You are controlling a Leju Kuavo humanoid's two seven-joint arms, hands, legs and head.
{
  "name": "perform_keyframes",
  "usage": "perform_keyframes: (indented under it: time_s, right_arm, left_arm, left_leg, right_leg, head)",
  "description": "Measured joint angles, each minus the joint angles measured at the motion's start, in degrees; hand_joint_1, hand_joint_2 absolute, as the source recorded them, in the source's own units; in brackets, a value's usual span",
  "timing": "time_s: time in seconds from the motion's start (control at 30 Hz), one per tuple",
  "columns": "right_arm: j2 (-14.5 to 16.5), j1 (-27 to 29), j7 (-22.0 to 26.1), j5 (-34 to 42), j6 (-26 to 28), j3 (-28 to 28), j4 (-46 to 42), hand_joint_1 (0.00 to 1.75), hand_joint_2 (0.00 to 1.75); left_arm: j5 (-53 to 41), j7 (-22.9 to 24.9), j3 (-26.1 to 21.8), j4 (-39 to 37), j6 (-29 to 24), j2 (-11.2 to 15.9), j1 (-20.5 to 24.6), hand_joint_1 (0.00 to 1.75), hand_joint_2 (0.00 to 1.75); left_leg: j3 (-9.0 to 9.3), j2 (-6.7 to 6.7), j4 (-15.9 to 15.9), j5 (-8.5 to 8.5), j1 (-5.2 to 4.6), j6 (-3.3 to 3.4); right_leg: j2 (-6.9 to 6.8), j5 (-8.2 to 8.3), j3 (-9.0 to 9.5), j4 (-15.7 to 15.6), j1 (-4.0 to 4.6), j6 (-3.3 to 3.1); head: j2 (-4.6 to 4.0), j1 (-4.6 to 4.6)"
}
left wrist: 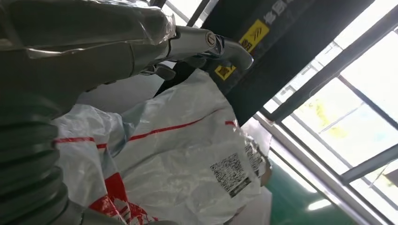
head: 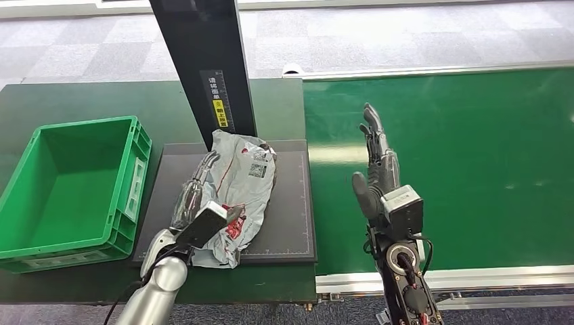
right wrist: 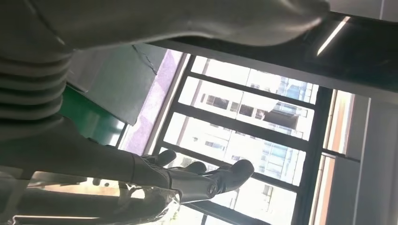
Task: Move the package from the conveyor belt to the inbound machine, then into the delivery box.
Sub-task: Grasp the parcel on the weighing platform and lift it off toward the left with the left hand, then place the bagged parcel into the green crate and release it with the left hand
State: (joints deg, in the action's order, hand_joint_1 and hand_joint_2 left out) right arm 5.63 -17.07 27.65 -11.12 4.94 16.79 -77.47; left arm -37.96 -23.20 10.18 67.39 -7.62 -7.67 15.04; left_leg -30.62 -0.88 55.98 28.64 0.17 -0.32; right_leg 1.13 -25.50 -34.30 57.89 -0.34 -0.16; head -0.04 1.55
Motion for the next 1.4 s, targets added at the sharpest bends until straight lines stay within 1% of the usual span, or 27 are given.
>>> perform_keyframes:
  time_s: [0.07, 0.13, 0.23, 0.27, 0.3, 0.37, 0.4, 0.43, 0.57, 0.67, 0.8, 0.87, 0.9, 0.97, 1.03, 1.07, 1.13, 1.2, 1.27, 1.33, 1.4]
  right_arm:
    - [-0.21, 0.44, 0.02, 0.31, 0.1, -0.1, -1.14, 0.0, 0.0]
    - [-0.4, 0.97, 0.03, 1.07, 0.42, -0.14, -2.5, 0.0, 0.0]
    - [-0.36, 1.74, -0.1, 2.76, 1.06, -0.18, -4.63, 0.0, 1.31]
    - [-0.22, 1.93, -0.29, 3.21, 1.28, -0.21, -5.32, 0.0, 1.75]
    - [-0.03, 2.09, -0.51, 3.53, 1.47, -0.23, -6.01, 0.0, 1.75]
    - [0.3, 2.29, -1.03, 3.78, 1.69, -0.24, -7.13, 0.0, 1.75]
    - [0.42, 2.34, -1.23, 3.79, 1.74, -0.24, -7.55, 0.0, 1.75]
    - [0.5, 2.37, -1.4, 3.78, 1.79, -0.24, -7.91, 0.0, 1.75]
    - [0.68, 2.56, -1.7, 3.75, 1.99, -0.29, -9.01, 0.0, 1.75]
    - [0.68, 3.21, -1.77, 3.53, 2.34, -0.51, -9.59, 0.0, 1.75]
    - [0.68, 4.62, -1.77, 2.81, 2.94, -1.03, -10.4, 0.0, 1.75]
    - [0.68, 5.4, -1.72, 2.58, 3.23, -1.53, -10.98, 0.0, 1.75]
    - [0.68, 5.86, -1.63, 2.4, 3.39, -1.8, -11.35, 0.0, 1.75]
    - [0.64, 6.94, -1.29, 1.91, 3.65, -2.39, -12.21, 0.0, 1.75]
    - [0.56, 8.21, -0.85, 1.26, 3.87, -3.1, -13.14, 0.0, 1.75]
    - [0.52, 8.95, -0.61, 0.93, 3.99, -3.48, -13.64, 0.0, 1.75]
    - [0.42, 10.68, 0.0, 0.28, 4.12, -4.28, -14.79, 0.0, 1.75]
    - [0.33, 12.43, 0.69, 0.0, 3.93, -5.08, -16.01, 0.0, 1.75]
    - [0.27, 13.89, 1.19, -0.16, 3.6, -5.75, -17.19, 0.0, 1.75]
    - [0.28, 14.83, 1.39, -0.37, 3.38, -6.16, -18.14, 0.0, 1.75]
    - [0.3, 15.21, 1.41, -0.5, 3.18, -6.28, -18.79, 0.0, 1.75]
  left_arm:
    - [-2.27, 0.71, 1.02, -4.12, -1.57, 0.12, 2.17, 0.0, 1.75]
    - [-4.72, 1.95, 2.23, -10.5, -2.88, 0.21, 5.27, 0.0, 1.75]
    - [-8.6, 4.22, 3.86, -20.29, -3.88, 0.22, 10.37, 0.0, 1.75]
    - [-9.58, 4.86, 4.32, -23.07, -3.84, 0.11, 11.89, 0.24, 1.75]
    - [-10.31, 5.42, 4.75, -25.84, -3.59, -0.02, 13.41, 0.58, 1.75]
    - [-11.18, 6.17, 5.46, -30.44, -2.81, -0.31, 16.06, 1.44, 1.75]
    - [-11.49, 6.36, 5.74, -32.24, -2.34, -0.44, 17.15, 1.63, 1.75]
    - [-11.76, 6.49, 5.99, -33.86, -1.89, -0.55, 18.15, 1.73, 1.75]
    - [-12.09, 6.38, 6.51, -38.69, -0.99, -0.82, 21.21, 1.75, 1.75]
    - [-11.49, 4.71, 6.49, -40.55, -1.31, -0.88, 22.45, 1.75, 1.75]
    - [-8.78, -0.22, 5.96, -40.88, -2.65, -0.96, 22.76, 1.75, 1.75]
    - [-5.13, -4.28, 5.18, -38.88, -0.84, -1.06, 21.94, 1.75, 1.75]
    - [-2.21, -6.33, 4.69, -36.24, 1.23, -1.08, 20.92, 1.75, 1.75]
    - [5.06, -8.81, 3.83, -27.71, 6.68, -1.01, 17.8, 1.75, 1.75]
    - [11.78, -10.45, 3.34, -15.93, 10.04, -0.74, 13.88, 1.75, 1.75]
    - [13.96, -11.3, 3.19, -9.52, 10.22, -0.49, 11.85, 1.75, 1.75]
    - [16.07, -13.66, 2.82, 3.98, 7.33, 0.24, 7.72, 1.75, 1.75]
    - [16.48, -15.71, 2.09, 16.24, 1.74, 1.14, 4.01, 1.75, 1.75]
    - [16.73, -16.55, 0.42, 25.75, -3.8, 2.15, 0.94, 1.75, 1.75]
    - [15.62, -15.21, -2.3, 31.33, -7.76, 3.0, -0.77, 1.75, 1.75]
    - [11.47, -11.27, -5.89, 32.52, -10.34, 3.85, -0.39, 1.75, 1.75]
  left_leg:
    - [0.01, 0.05, 0.0, -0.01, 0.0, 0.0]
    - [-0.02, -0.02, 0.01, -0.05, 0.0, 0.03]
    - [-0.05, -0.09, 0.01, -0.08, -0.01, 0.07]
    - [-0.05, -0.08, 0.01, -0.08, -0.01, 0.07]
    - [-0.04, -0.08, 0.01, -0.08, -0.01, 0.07]
    - [-0.01, -0.09, 0.01, -0.07, -0.02, 0.07]
    - [0.0, -0.09, 0.01, -0.07, -0.02, 0.07]
    - [0.03, -0.1, 0.01, -0.07, -0.02, 0.07]
    - [0.19, -0.1, 0.0, -0.08, -0.01, 0.07]
    - [0.26, -0.1, 0.0, -0.09, -0.01, 0.07]
    - [0.25, -0.09, 0.0, -0.11, -0.01, 0.07]
    - [0.21, -0.09, 0.0, -0.11, -0.01, 0.07]
    - [0.18, -0.07, 0.0, -0.1, -0.01, 0.07]
    - [0.09, -0.04, 0.0, -0.07, -0.01, 0.07]
    - [-0.02, -0.02, 0.0, -0.04, -0.01, 0.07]
    - [-0.06, -0.01, 0.0, -0.01, -0.01, 0.06]
    - [-0.11, -0.01, -0.01, 0.05, 0.0, 0.05]
    - [-0.15, -0.01, -0.03, 0.1, 0.01, 0.04]
    - [-0.15, -0.01, -0.05, 0.13, 0.02, 0.03]
    - [-0.14, -0.06, -0.05, 0.13, 0.02, 0.03]
    - [-0.11, -0.11, -0.05, 0.07, 0.02, 0.03]
  right_leg:
    - [0.03, 0.01, -0.01, 0.0, 0.0, 0.0]
    - [-0.04, 0.02, -0.02, 0.0, 0.0, 0.0]
    - [-0.12, 0.02, 0.0, 0.01, -0.01, 0.01]
    - [-0.12, 0.02, 0.01, 0.01, -0.01, 0.01]
    - [-0.12, 0.02, 0.02, 0.01, -0.01, 0.01]
    - [-0.13, 0.02, 0.06, 0.01, -0.01, 0.01]
    - [-0.13, 0.02, 0.09, 0.01, -0.01, 0.01]
    - [-0.13, 0.02, 0.12, 0.01, -0.01, 0.01]
    - [-0.13, 0.02, 0.29, 0.0, -0.01, 0.01]
    - [-0.13, 0.02, 0.35, 0.01, -0.01, 0.0]
    - [-0.13, 0.03, 0.32, 0.01, -0.01, 0.0]
    - [-0.13, 0.02, 0.28, 0.01, -0.01, 0.0]
    - [-0.12, 0.02, 0.24, 0.01, -0.01, 0.0]
    - [-0.08, 0.02, 0.14, 0.01, -0.01, 0.01]
    - [-0.06, 0.01, 0.03, 0.01, -0.01, 0.01]
    - [-0.05, -0.01, -0.01, 0.01, -0.01, 0.02]
    - [-0.04, -0.05, -0.06, 0.01, 0.0, 0.04]
    - [-0.04, -0.1, -0.08, 0.01, 0.0, 0.06]
    - [-0.05, -0.14, -0.09, 0.01, 0.01, 0.05]
    - [-0.08, -0.17, -0.08, 0.01, 0.02, 0.04]
    - [-0.12, -0.17, -0.05, 0.0, 0.03, 0.04]
  head:
    - [-0.01, 0.02]
    - [-0.01, 0.01]
    - [-0.01, 0.02]
    - [-0.01, 0.01]
    - [-0.01, 0.02]
    - [-0.02, 0.02]
    - [-0.02, 0.02]
    - [-0.02, 0.01]
    - [-0.02, 0.01]
    - [-0.01, 0.01]
    - [-0.02, 0.02]
    - [-0.02, 0.0]
    - [-0.02, 0.0]
    - [-0.02, 0.0]
    - [-0.02, 0.01]
    - [-0.01, 0.0]
    - [-0.01, 0.0]
    - [-0.02, 0.02]
    - [-0.01, 0.02]
    - [0.0, 0.01]
    - [-0.01, 0.0]
